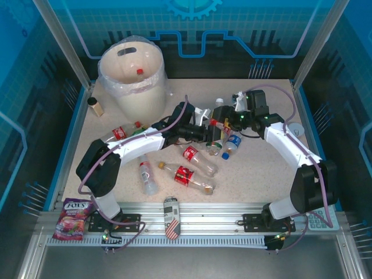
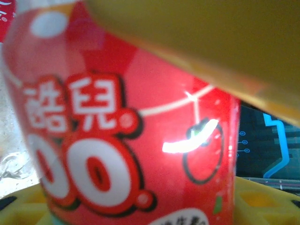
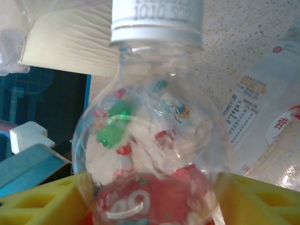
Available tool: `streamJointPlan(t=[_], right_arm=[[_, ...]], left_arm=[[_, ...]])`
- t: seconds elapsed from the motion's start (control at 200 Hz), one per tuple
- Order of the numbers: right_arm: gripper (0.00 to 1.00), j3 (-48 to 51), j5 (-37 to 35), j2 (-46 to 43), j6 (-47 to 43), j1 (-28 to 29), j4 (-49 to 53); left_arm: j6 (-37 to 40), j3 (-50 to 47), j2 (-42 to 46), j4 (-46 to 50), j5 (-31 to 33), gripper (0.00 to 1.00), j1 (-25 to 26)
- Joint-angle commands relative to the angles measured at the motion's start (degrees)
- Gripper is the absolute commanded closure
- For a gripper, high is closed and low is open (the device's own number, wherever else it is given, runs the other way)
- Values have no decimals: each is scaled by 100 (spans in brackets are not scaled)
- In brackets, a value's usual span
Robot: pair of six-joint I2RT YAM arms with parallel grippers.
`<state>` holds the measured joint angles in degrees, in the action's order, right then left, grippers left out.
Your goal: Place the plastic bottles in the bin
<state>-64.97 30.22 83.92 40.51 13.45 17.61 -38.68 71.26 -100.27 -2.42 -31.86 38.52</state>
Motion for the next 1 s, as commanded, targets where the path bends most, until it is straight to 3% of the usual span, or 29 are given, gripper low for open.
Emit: streamJointPlan(t=[0.0,0.27,0.56,0.75,0.996], right_arm=[[22,-166,46,-69,-257,30,252],[1,-528,14,-296,-597,-346,711],[0,-190,-28,-944,-400,-1109,304],[0,107,-289,-1078,-639,-1114,329],[0,371,-361,-1162,-674,-1107,293]], left_arm=[[165,259,-107,252,173,44,-8],[439,297,52,536,350,45,-14],[930,700,298,1229,519,51,-214],[1533,1603,429,2172,504,61,-754],[2620,3497,327,3443,756,71,-1725]])
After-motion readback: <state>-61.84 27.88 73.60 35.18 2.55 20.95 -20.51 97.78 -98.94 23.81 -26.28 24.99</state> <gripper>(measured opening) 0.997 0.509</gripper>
